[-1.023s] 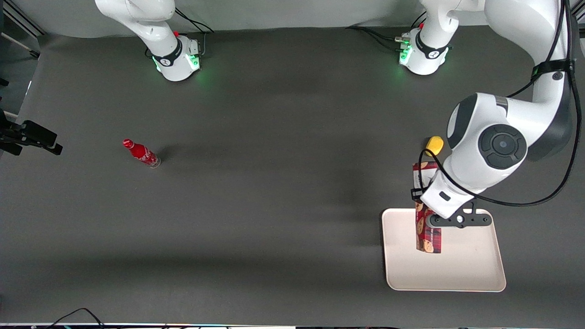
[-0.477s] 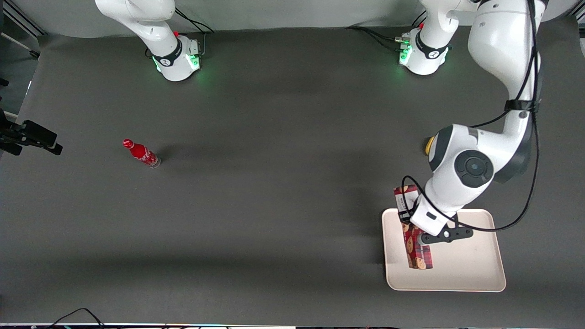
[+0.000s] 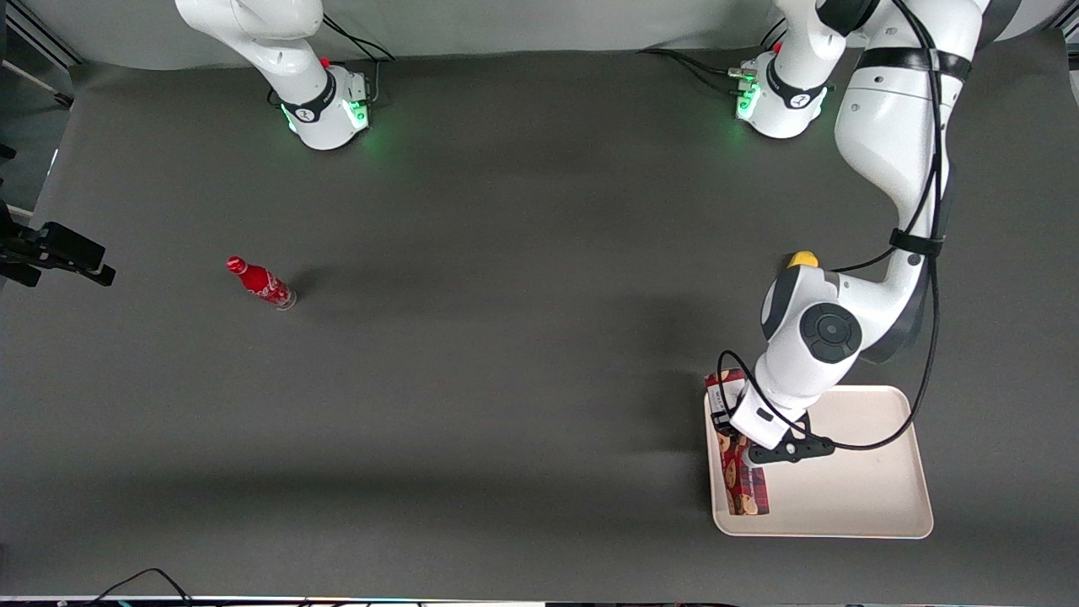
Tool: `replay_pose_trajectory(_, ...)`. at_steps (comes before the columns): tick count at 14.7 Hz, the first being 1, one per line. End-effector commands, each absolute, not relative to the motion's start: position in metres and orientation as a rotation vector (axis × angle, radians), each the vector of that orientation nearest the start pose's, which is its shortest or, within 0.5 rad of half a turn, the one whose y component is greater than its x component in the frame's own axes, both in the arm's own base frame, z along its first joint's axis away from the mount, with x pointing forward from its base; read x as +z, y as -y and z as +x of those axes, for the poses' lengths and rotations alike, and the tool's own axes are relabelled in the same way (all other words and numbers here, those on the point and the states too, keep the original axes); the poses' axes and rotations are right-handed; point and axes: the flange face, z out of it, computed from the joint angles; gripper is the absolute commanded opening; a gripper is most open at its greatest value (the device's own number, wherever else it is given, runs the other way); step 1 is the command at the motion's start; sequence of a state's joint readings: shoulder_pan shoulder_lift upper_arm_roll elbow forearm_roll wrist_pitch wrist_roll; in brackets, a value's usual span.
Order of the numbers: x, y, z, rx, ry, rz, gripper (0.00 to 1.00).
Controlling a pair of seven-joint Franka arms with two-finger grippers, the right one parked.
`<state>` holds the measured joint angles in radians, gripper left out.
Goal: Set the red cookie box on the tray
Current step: 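Lower the held box toward the tray surface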
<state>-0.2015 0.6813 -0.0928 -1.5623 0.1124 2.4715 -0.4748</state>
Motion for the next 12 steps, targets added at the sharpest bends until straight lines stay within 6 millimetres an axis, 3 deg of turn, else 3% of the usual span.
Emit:
replay_pose_trajectory(1, 0.259, 0.202, 0.701, -0.428, 0.167, -3.164, 0.00)
replay_pose_trajectory(6, 0.239, 0.187, 0.706, -0.468, 0.112, -3.137, 0.00)
replay_pose_trajectory(12, 0.224, 0.186, 0.707, -0.478, 0.114, -3.141, 0.00)
